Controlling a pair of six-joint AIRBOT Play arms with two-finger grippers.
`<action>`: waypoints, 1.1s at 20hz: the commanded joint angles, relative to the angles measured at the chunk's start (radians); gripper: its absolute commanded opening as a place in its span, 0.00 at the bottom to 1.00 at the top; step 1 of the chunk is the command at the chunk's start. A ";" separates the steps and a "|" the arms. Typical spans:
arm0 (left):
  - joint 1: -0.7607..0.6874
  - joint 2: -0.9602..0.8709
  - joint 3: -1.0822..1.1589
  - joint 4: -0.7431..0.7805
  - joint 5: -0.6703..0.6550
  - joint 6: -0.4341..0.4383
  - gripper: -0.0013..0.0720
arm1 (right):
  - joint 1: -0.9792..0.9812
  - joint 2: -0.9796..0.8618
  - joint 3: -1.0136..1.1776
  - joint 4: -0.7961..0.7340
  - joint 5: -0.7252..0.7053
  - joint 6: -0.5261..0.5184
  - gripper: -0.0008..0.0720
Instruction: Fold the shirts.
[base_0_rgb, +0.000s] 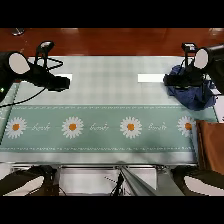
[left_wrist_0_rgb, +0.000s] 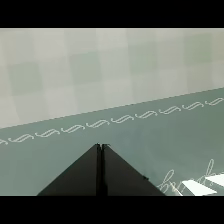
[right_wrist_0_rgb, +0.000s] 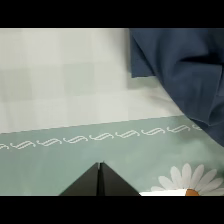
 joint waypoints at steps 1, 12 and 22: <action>0.001 0.000 0.000 0.000 0.000 0.000 0.05 | 0.001 0.000 0.000 0.000 0.000 0.000 0.05; 0.001 0.000 0.000 0.000 0.000 0.000 0.05 | 0.001 0.000 0.000 0.000 0.000 0.000 0.05; 0.001 -0.002 0.000 0.000 0.243 0.001 0.05 | 0.001 0.000 0.000 -0.057 -0.332 -0.027 0.05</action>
